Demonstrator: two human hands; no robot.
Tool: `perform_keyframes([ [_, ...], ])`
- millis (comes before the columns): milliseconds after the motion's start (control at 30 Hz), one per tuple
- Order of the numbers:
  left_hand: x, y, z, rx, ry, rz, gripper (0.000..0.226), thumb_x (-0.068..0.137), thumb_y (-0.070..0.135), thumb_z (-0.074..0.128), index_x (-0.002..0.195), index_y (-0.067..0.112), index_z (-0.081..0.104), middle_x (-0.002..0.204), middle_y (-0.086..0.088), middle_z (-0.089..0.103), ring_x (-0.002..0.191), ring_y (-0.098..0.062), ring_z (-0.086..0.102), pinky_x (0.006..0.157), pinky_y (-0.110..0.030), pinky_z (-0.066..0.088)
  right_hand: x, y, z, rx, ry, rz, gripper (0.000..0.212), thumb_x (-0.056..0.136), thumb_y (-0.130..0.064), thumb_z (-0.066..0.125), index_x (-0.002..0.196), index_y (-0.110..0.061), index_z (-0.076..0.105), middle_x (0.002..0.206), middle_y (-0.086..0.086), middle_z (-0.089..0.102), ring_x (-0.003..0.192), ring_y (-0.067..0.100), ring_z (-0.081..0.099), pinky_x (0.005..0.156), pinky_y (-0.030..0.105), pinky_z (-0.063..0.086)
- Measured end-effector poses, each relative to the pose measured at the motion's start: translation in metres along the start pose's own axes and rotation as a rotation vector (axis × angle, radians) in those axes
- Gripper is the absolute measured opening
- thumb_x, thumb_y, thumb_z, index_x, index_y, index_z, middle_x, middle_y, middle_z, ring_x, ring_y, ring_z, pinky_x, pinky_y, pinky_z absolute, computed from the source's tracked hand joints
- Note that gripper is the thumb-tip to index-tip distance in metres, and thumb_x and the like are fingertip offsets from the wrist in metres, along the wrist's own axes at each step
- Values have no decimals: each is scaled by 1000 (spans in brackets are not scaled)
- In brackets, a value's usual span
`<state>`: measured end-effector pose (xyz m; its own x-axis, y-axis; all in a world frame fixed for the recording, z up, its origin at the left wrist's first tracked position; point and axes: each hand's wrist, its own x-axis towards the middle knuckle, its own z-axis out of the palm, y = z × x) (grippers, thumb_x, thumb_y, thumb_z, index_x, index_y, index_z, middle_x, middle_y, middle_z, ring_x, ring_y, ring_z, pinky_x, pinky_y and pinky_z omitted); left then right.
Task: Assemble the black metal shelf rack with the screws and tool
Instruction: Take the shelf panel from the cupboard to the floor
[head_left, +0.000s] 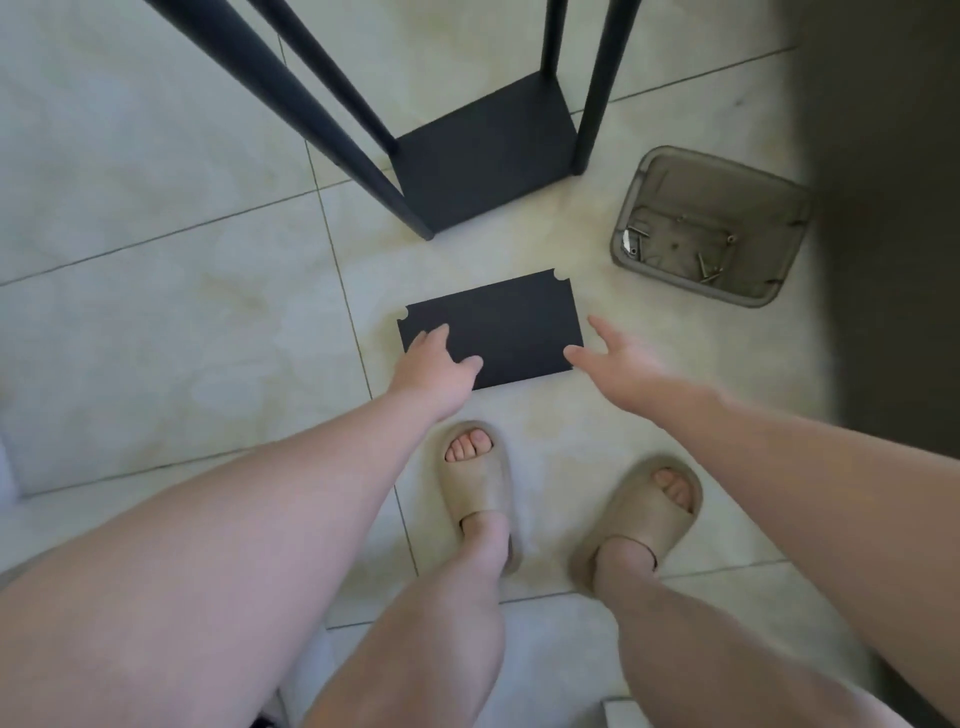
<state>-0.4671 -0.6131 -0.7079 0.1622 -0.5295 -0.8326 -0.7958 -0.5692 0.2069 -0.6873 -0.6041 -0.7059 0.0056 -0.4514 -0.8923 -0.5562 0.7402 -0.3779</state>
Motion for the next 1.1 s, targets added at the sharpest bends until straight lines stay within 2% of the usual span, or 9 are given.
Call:
perform_keyframes([
  [33, -23, 7, -8, 46, -6, 49, 69, 99, 43, 50, 158, 24, 20, 167, -1, 13, 152, -22, 19, 118, -37, 25, -24, -6, -6, -63, -2, -23, 64, 105, -42, 47, 162, -32, 18, 142, -1, 51, 109, 14, 59, 76, 12, 39],
  [67, -47, 13, -17, 94, -6, 95, 69, 99, 45, 49, 158, 24, 20, 167, -1, 11, 153, -21, 14, 120, -39, 21, -49, -12, -11, -138, 8, -54, 65, 105, -44, 46, 162, -31, 17, 144, 1, 51, 110, 16, 59, 78, 17, 43],
  [100, -72, 18, -27, 141, 1, 134, 69, 99, 47, 48, 158, 25, 20, 168, -1, 9, 154, -21, 9, 120, -40, 19, -73, -18, -18, -221, 28, -94, 66, 105, -46, 45, 162, -29, 16, 153, 1, 45, 126, 22, 53, 90, 24, 43],
  [167, -122, 28, -48, 217, 20, 188, 69, 99, 52, 44, 159, 28, 18, 168, 0, 7, 154, -21, 5, 121, -41, 17, -124, -32, -31, -379, 70, -150, 68, 105, -50, 42, 163, -28, 12, 168, -5, 22, 154, 24, 19, 118, 40, 25],
  [267, -197, 39, -84, 294, 68, 253, 69, 99, 55, 41, 158, 29, 16, 168, -1, 6, 154, -24, 3, 122, -43, 14, -205, -61, -48, -534, 147, -204, 69, 104, -55, 38, 162, -32, 8, 170, -12, 6, 157, 22, 0, 123, 51, 14],
  [467, -320, 40, -159, 336, 89, 362, 73, 96, 62, 40, 158, 32, 14, 168, 1, 4, 154, -26, 0, 123, -48, 11, -346, -115, -60, -721, 250, -326, 71, 104, -58, 33, 162, -32, 1, 171, -8, -1, 157, 24, -8, 125, 57, 6],
  [633, -380, 24, -208, 325, 172, 376, 73, 96, 64, 37, 158, 30, 17, 168, -2, 4, 153, -29, 1, 122, -50, 11, -417, -147, -62, -825, 293, -383, 71, 104, -57, 33, 162, -31, 2, 171, -6, -2, 157, 27, -7, 125, 60, 6],
  [867, -414, 9, -240, 258, 324, 313, 73, 96, 64, 37, 157, 29, 17, 168, -3, 6, 153, -30, 2, 121, -52, 12, -440, -185, -86, -969, 308, -512, 70, 105, -56, 33, 161, -31, 0, 171, -7, -4, 157, 27, -9, 125, 59, 4],
  [1100, -447, 8, -229, 22, 476, 119, 77, 94, 68, 36, 157, 31, 14, 168, -2, 2, 153, -29, -2, 121, -54, 7, -427, -230, -113, -1296, 208, -725, 74, 104, -60, 28, 162, -32, -8, 170, -7, -9, 157, 26, -11, 124, 57, 4],
])
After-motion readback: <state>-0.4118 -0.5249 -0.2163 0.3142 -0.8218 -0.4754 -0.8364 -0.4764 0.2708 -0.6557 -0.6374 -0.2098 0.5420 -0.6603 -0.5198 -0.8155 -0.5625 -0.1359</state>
